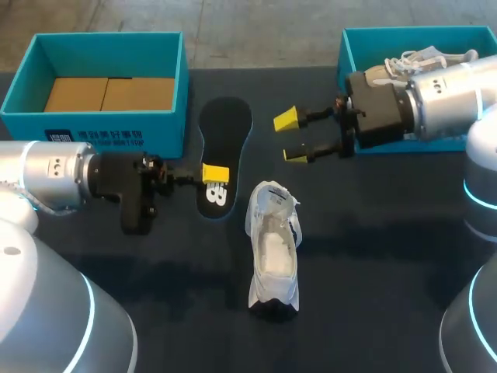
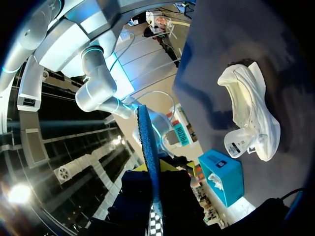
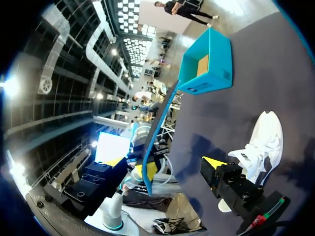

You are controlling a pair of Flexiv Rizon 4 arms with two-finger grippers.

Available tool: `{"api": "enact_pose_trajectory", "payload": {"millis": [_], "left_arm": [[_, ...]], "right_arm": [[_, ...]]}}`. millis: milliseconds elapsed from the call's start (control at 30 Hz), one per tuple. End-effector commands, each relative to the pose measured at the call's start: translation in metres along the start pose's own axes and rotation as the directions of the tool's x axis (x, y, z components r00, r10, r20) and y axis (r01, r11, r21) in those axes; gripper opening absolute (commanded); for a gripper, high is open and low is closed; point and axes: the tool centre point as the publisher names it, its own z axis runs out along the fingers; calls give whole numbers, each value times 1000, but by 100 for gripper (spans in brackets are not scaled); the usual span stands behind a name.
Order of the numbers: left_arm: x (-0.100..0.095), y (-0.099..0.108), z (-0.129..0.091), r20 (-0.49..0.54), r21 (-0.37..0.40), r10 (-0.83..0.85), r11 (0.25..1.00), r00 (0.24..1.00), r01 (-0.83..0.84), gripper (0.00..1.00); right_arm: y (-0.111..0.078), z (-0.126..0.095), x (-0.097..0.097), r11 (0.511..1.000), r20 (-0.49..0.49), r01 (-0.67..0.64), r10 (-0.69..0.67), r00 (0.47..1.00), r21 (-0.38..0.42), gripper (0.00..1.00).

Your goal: Take the shoe out of the shoebox, open the shoe tongue, remove and reinsert the insole, then place the shoe into the shoebox

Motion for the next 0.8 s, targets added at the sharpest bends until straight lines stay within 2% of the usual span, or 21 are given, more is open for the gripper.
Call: {"api": "enact_pose_trajectory", "payload": {"millis": [33, 367, 500, 800], "left_arm": [[6, -2, 3, 9, 0, 31, 1000, 999, -31, 0], [22, 3, 8, 17, -31, 57, 998, 998, -57, 0], [28, 6, 13, 8, -44, 57, 997, 998, -57, 0], [36, 8, 24, -3, -46, 73, 996, 997, -73, 0]], "right_arm": [[3, 9, -5, 1000, 2, -5, 5, 1000, 1, 100], [3, 9, -5, 1000, 2, -5, 5, 1000, 1, 100], [2, 21, 1, 1000, 4, 29, -29, 1000, -11, 100], [0, 47, 3, 1000, -22, 13, -13, 1000, -12, 100]]}}
